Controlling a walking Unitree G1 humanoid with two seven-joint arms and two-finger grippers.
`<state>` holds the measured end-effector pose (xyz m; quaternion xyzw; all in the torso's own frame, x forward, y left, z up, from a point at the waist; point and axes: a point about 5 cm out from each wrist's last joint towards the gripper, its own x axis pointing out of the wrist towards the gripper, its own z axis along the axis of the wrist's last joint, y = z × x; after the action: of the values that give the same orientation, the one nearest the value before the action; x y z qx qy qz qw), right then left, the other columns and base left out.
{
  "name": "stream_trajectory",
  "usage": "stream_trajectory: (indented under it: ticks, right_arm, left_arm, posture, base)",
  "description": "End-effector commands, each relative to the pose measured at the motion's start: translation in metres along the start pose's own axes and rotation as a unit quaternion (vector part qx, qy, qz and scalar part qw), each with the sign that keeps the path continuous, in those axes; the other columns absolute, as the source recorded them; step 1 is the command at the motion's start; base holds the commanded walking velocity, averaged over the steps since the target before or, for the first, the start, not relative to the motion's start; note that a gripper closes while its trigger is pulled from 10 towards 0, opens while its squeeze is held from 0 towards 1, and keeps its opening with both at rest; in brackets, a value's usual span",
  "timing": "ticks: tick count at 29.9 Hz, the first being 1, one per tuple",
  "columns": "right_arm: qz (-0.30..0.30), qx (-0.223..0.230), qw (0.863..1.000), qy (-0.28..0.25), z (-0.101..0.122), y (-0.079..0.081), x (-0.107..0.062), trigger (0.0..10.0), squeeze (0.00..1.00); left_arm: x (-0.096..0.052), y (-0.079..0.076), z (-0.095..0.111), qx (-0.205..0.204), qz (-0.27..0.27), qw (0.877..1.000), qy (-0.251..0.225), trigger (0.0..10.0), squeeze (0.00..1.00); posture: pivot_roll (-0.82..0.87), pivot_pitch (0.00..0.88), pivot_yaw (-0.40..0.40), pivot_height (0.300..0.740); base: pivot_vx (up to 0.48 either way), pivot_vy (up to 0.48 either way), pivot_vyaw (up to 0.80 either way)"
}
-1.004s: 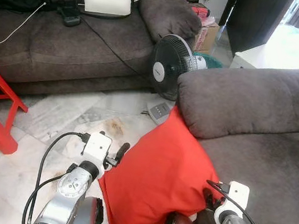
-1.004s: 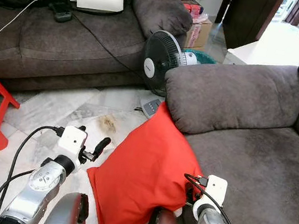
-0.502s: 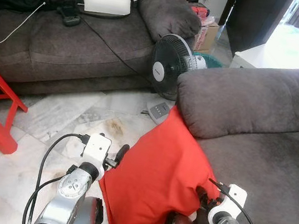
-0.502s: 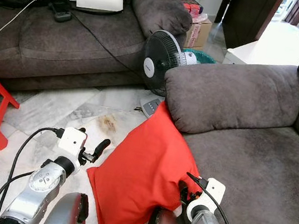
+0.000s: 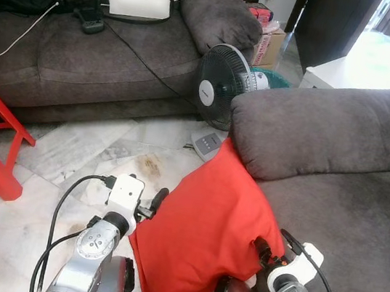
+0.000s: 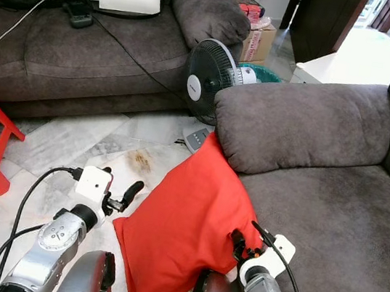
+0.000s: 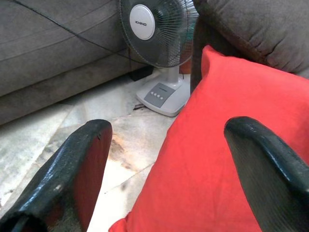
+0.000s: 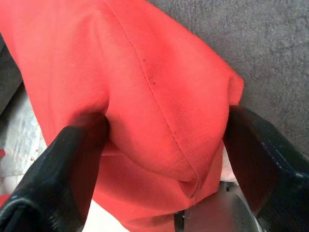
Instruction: Move the pillow to the sofa from floor
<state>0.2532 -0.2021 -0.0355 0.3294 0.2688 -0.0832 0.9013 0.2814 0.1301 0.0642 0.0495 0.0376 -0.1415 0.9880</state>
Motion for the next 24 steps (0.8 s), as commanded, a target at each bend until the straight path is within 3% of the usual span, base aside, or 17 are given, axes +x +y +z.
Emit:
stream_trajectory:
  ticks: [1, 6, 24]
  right_arm:
    - [0.001, 0.022, 1.000, 0.005, -0.004, 0.002, 0.000, 10.0, 0.00]
    - [-0.006, 0.072, 0.997, 0.003, -0.008, -0.004, -0.002, 10.0, 0.00]
    - [0.029, 0.095, 0.994, -0.035, 0.005, -0.002, -0.001, 10.0, 0.00]
  left_arm:
    - [-0.002, -0.001, -0.005, -0.007, 0.002, 1.000, 0.012, 10.0, 0.00]
    - [-0.002, -0.002, -0.004, -0.009, 0.001, 1.000, 0.010, 10.0, 0.00]
    - [0.001, -0.003, 0.000, -0.010, 0.006, 1.000, -0.004, 10.0, 0.00]
  posture:
    - [0.16, 0.090, -0.045, 0.594]
    - [0.16, 0.090, -0.047, 0.594]
    - [0.17, 0.091, -0.051, 0.594]
  base:
    - [0.000, 0.000, 0.00]
    - [0.000, 0.000, 0.00]
    - [0.000, 0.000, 0.00]
